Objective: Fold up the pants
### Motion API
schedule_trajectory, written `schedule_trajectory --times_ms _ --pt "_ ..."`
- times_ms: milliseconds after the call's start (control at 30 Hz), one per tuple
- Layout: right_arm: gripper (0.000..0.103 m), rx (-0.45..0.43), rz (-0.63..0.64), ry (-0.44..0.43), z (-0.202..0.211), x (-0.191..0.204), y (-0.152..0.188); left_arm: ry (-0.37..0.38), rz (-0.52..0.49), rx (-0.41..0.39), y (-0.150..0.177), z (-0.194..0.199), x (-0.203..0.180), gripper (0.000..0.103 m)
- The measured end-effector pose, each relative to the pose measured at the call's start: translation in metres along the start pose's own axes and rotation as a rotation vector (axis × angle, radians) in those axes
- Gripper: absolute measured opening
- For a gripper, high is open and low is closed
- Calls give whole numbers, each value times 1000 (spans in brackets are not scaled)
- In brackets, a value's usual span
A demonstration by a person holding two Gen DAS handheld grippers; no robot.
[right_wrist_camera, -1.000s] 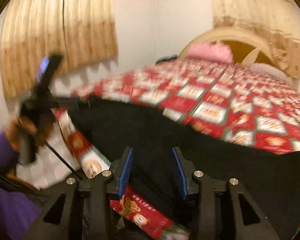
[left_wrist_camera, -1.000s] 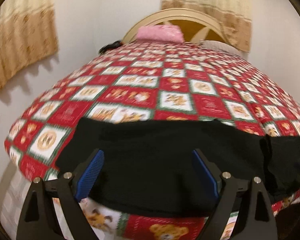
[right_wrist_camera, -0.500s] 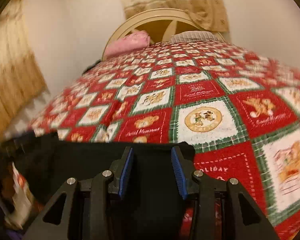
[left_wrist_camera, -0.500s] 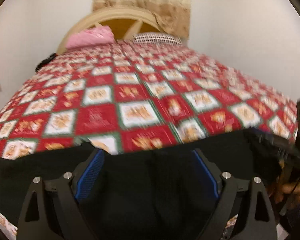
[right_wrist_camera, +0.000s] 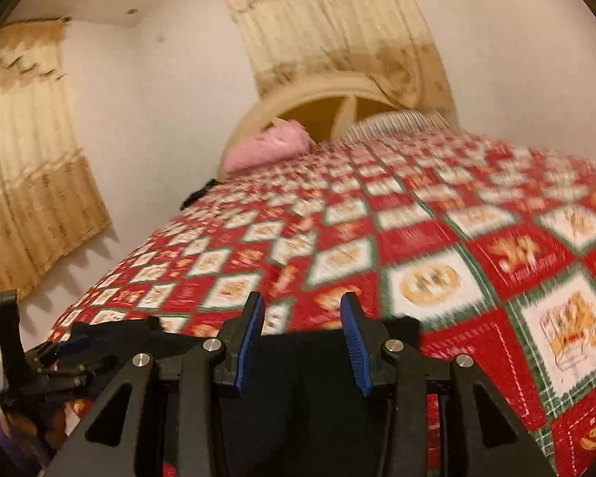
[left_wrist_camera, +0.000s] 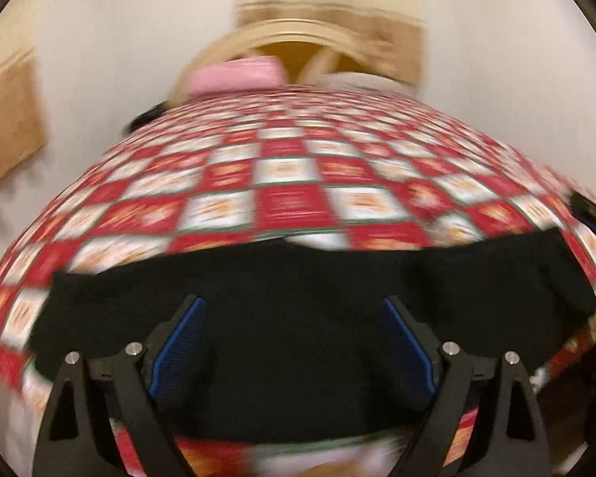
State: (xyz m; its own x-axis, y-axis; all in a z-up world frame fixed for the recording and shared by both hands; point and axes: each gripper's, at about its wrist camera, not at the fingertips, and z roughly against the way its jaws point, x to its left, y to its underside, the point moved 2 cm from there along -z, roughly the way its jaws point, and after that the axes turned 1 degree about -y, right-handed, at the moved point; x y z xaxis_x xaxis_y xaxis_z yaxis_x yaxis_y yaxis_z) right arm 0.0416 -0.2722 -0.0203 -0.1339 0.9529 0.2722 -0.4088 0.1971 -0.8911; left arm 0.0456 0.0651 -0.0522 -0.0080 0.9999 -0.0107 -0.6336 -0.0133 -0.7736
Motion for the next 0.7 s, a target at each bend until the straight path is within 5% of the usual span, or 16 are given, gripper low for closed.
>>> schedule_trajectory --times_ms 167,267,433,700 --pt "42 36 85 -107 -5 52 8 -218 428 -29 37 30 124 90" --pt "42 71 137 -158 -12 79 19 -231 599 -20 60 37 163 90" --pt "42 95 189 -188 -15 106 34 -157 710 57 72 18 175 75" --pt "42 120 94 -173 -15 85 31 -123 737 32 56 7 171 61"
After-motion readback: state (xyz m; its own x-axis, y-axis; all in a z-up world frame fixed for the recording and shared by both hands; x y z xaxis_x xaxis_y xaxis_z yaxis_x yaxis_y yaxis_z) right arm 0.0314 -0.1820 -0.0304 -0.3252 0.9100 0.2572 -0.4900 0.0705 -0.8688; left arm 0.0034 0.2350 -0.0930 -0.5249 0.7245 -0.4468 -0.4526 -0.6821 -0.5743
